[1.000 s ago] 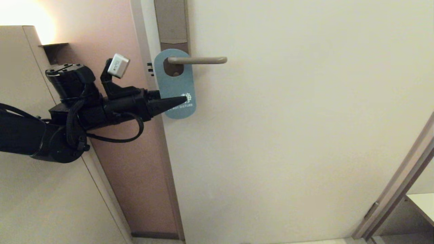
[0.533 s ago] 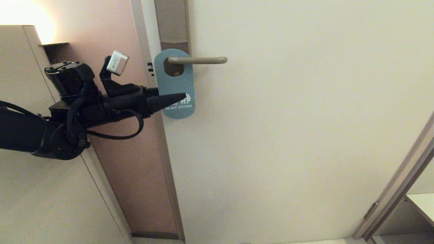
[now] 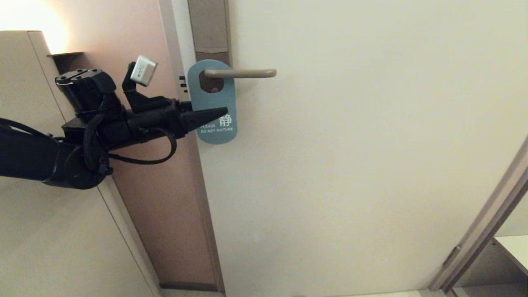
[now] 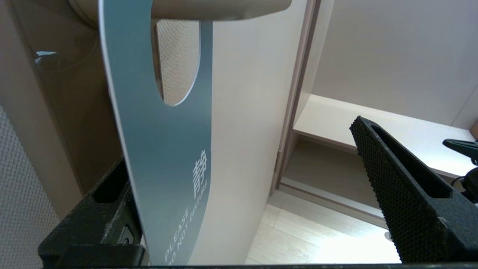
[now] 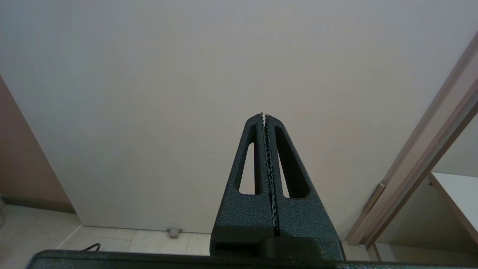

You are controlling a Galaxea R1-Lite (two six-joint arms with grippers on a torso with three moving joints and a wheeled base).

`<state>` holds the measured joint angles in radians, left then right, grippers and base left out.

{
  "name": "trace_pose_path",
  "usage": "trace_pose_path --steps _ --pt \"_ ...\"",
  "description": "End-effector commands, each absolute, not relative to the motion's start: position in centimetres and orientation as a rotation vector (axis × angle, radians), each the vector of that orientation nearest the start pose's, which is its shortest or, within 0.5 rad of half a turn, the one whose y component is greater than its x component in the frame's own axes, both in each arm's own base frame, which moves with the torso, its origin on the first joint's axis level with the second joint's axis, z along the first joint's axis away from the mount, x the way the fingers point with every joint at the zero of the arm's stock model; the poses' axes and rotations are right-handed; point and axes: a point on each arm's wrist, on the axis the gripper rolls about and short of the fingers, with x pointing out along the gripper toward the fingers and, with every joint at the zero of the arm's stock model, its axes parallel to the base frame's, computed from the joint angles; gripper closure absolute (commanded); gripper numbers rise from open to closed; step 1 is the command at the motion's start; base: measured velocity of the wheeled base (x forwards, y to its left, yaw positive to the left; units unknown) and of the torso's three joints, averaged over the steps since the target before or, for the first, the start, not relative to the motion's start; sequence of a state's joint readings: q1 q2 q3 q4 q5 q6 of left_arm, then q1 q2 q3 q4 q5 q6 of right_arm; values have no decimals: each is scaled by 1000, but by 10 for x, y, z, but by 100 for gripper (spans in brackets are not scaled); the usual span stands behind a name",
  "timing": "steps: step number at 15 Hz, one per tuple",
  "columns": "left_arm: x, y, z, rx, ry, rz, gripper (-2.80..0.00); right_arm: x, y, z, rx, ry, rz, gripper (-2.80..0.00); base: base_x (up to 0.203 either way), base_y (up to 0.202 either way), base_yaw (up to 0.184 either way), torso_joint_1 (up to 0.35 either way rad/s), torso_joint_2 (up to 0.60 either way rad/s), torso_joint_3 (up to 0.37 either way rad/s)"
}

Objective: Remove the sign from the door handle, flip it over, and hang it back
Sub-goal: Take down the sign

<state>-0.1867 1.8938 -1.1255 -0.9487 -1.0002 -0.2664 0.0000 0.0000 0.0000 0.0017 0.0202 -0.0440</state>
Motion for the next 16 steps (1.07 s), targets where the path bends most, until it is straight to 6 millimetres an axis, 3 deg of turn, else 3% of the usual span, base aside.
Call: trace_pose_path --steps 1,8,16 --pt "348 -93 239 -153 -30 -1225 -280 -23 0 75 -45 2 21 0 0 0 0 0 0 0" --pt "342 -98 245 -177 -24 -1243 -280 -23 0 75 -46 1 21 0 0 0 0 0 0 0" --pt "338 -96 238 -182 -1 -1233 -280 -23 0 75 -46 1 22 0 0 0 0 0 0 0"
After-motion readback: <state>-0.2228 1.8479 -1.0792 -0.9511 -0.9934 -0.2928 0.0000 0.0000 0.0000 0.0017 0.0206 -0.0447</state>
